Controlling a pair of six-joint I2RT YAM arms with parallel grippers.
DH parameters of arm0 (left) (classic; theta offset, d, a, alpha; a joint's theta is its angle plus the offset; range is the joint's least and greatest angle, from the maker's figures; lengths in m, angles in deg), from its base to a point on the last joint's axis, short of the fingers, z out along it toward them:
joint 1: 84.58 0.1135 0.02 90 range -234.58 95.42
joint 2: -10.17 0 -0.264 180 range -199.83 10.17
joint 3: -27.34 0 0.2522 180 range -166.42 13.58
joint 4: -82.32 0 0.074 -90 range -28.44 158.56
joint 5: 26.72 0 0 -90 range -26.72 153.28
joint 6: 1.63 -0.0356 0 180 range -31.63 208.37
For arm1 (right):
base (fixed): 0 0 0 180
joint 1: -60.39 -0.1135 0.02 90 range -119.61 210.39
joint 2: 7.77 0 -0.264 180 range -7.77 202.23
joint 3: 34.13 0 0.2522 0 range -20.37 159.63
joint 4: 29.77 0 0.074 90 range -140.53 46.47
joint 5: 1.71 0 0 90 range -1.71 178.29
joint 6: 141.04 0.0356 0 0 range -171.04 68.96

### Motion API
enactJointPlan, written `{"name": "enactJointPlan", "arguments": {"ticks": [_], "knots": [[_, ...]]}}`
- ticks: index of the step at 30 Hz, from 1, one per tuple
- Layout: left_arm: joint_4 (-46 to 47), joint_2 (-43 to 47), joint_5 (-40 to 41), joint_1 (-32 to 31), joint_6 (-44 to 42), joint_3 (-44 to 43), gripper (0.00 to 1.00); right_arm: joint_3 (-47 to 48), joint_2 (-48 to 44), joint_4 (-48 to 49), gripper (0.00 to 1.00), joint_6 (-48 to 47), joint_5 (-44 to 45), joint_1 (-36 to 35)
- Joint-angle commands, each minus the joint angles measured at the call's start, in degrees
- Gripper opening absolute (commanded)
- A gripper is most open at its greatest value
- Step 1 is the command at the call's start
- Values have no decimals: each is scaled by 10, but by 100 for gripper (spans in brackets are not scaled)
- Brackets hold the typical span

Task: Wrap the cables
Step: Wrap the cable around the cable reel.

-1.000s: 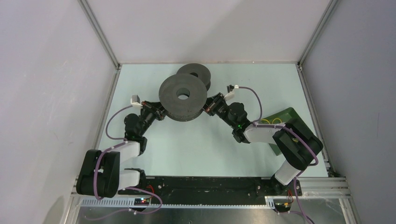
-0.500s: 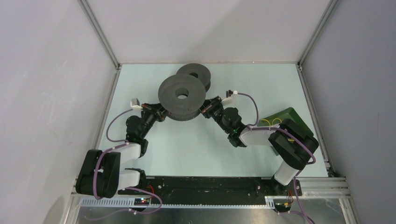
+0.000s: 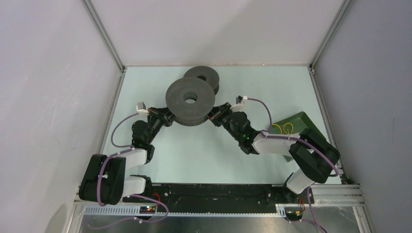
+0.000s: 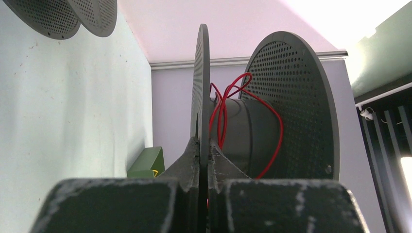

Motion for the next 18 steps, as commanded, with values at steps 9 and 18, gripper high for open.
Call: {"name": "enactJointPlan", "arguments": {"ticks": [9,18], "knots": [[119,10,2,-7,29,-15,0,-5,-10,-84,0,38,71,-26],[124,23,4,-9,36,-14,0,-2,12,-44,0,60,123,-39]]}}
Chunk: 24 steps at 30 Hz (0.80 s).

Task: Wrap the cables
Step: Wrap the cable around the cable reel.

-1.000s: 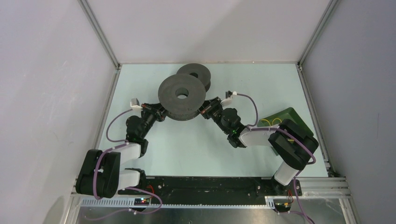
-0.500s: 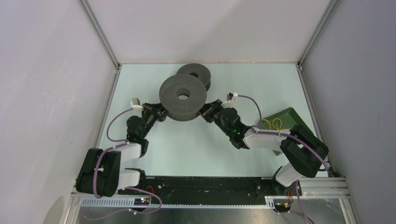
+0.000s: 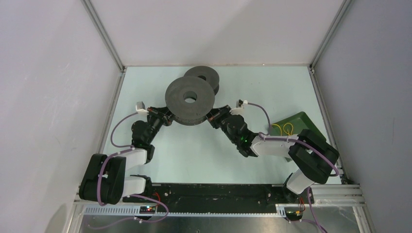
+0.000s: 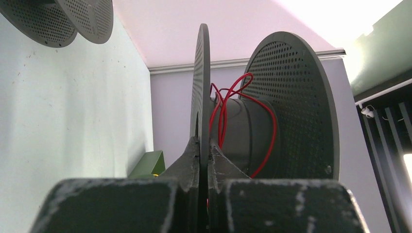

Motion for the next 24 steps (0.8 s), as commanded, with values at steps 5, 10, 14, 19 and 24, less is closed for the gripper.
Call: {"name": "enactJointPlan", "arguments": {"ticks": [5,10,14,19,24], "knots": [[112,32,8,-14,56,-9,0,-2,28,19,0,-1,83,-13],[114,38,25,-21,70,-4,0,6,43,45,0,-4,90,-17],[120,39,45,-31,81,-3,0,18,51,46,0,-12,97,-25],[124,37,60,-39,80,-12,0,30,57,46,0,-23,108,-37],[125,41,69,-41,80,-11,0,35,62,45,0,-28,112,-44]]}}
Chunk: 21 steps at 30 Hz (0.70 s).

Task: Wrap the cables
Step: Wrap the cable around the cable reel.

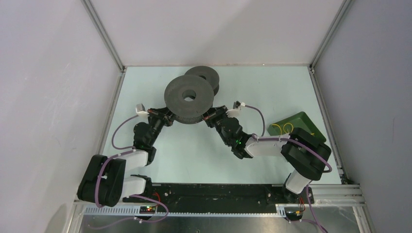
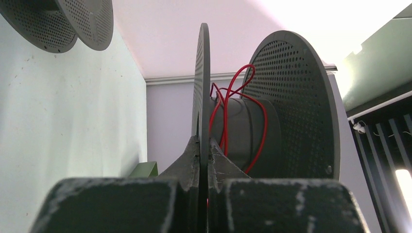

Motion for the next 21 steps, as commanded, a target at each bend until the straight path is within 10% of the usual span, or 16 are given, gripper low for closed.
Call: {"name": "enactJointPlan", "arguments": {"ticks": [1,21], "knots": [[123,32,1,-11,63,-22,0,14,23,-26,0,-21,30,-9],[124,38,1,-2,55,-6,0,-8,-33,-85,18,-55,12,-2]]}}
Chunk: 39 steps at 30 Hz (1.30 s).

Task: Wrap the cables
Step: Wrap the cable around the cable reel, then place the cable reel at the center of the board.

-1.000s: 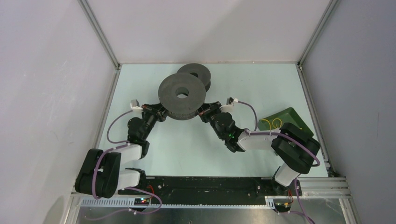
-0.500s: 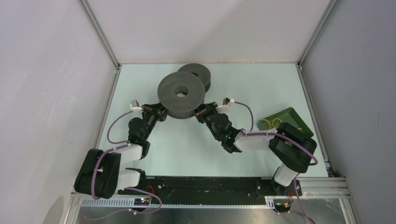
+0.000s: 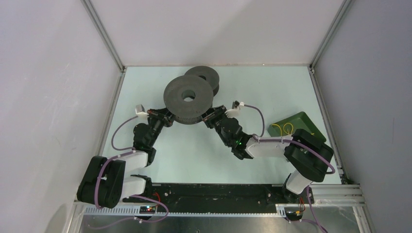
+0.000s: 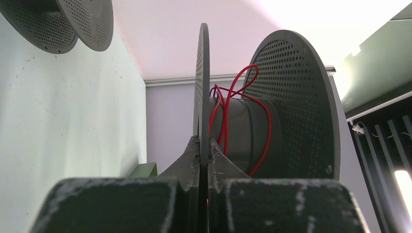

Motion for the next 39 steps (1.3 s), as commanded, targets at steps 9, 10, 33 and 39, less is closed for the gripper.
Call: {"name": "enactJointPlan", "arguments": {"ticks": [9,10,33,39], "knots": [[124,15,-18,4,45,-19,0,-47,-83,-127,23,-48,8,19],[124,13,-19,5,44,-20,0,-51,-84,-125,24,-50,6,20],[128,8,-33,10,42,-22,0,-59,-99,-103,6,-89,-48,47],[128,9,-33,9,41,-23,0,-51,-68,-66,0,-68,-55,44]]}}
